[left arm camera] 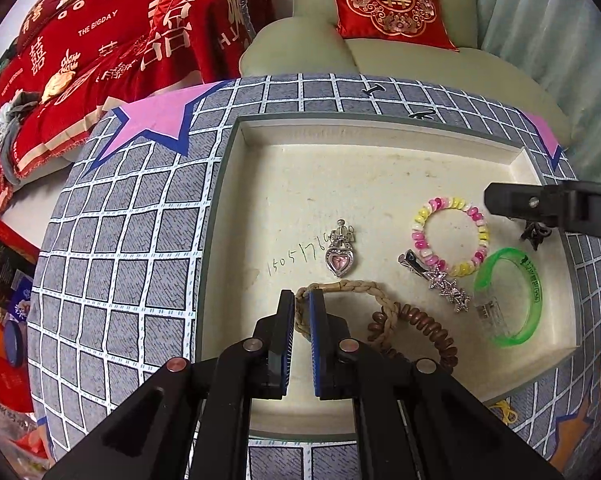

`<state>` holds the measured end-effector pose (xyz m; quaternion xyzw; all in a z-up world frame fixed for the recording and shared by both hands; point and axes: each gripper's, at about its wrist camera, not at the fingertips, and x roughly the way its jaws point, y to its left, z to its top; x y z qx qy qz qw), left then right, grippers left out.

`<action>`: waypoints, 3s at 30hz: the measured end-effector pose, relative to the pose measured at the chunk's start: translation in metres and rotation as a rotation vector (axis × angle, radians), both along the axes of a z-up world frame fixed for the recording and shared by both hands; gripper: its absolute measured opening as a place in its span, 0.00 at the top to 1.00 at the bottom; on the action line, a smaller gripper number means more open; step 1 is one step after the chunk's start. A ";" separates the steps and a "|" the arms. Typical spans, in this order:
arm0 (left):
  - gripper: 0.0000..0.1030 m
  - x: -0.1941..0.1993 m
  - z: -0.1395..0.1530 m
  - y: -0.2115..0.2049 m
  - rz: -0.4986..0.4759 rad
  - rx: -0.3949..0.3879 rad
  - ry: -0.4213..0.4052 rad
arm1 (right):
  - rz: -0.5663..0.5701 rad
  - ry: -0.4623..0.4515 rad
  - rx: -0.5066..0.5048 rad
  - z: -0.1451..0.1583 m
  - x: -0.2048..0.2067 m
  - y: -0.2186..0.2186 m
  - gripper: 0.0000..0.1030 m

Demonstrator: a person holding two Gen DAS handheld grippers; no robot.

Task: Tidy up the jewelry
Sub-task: 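Lower both held items onto the tray floor and open both tools, then move both tools toward the beige bow clip and yellow flower hair tie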

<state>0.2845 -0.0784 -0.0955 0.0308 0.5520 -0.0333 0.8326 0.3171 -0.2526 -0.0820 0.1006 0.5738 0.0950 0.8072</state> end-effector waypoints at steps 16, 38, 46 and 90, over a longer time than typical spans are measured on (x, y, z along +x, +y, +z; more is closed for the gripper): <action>0.83 -0.011 0.017 0.001 -0.020 -0.015 -0.025 | -0.053 0.022 0.059 0.010 -0.030 -0.014 0.32; 0.00 -0.082 0.038 0.039 0.034 -0.007 -0.059 | -0.084 0.079 0.152 0.020 -0.114 -0.009 0.23; 0.00 -0.114 0.019 0.051 0.044 0.045 -0.034 | -0.112 0.113 0.158 0.012 -0.146 -0.008 0.22; 0.00 -0.164 -0.018 0.090 0.177 -0.094 0.206 | -0.079 0.195 0.007 -0.021 -0.203 -0.004 0.00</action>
